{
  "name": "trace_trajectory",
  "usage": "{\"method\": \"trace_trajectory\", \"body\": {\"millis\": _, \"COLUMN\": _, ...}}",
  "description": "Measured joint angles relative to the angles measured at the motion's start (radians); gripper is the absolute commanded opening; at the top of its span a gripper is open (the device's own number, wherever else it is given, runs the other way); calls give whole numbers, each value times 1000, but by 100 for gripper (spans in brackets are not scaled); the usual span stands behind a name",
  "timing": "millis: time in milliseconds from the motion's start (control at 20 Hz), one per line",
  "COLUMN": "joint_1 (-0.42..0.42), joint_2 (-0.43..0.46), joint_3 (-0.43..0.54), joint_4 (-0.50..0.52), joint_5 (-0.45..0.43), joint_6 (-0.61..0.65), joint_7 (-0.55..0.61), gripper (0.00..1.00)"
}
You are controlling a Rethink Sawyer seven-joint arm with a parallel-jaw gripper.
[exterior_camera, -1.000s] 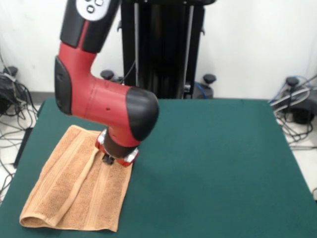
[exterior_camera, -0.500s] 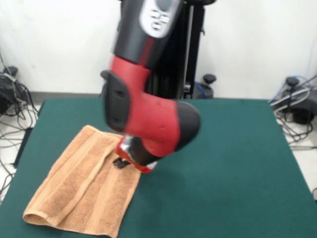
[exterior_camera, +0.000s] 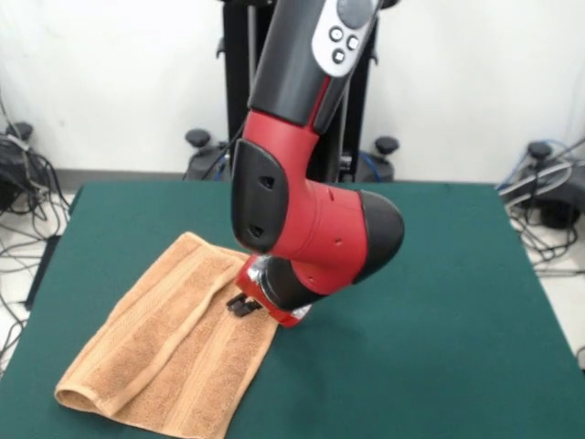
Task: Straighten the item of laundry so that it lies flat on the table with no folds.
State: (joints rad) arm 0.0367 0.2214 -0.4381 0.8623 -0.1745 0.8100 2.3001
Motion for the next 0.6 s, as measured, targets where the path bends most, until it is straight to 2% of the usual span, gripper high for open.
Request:
{"method": "trace_trajectory", "body": {"millis": 400, "joint_1": -42, "joint_2": -41, "joint_3": 42, "joint_4": 51, "joint_5": 28, "joint_6": -43, "joint_7": 0, "gripper": 0}}
{"method": "trace_trajectory", "body": {"millis": 600, "joint_1": -94, "joint_2": -83, "joint_3": 96, "joint_4": 101, "joint_5": 45, "joint_6": -82, "joint_7": 0, "gripper": 0}}
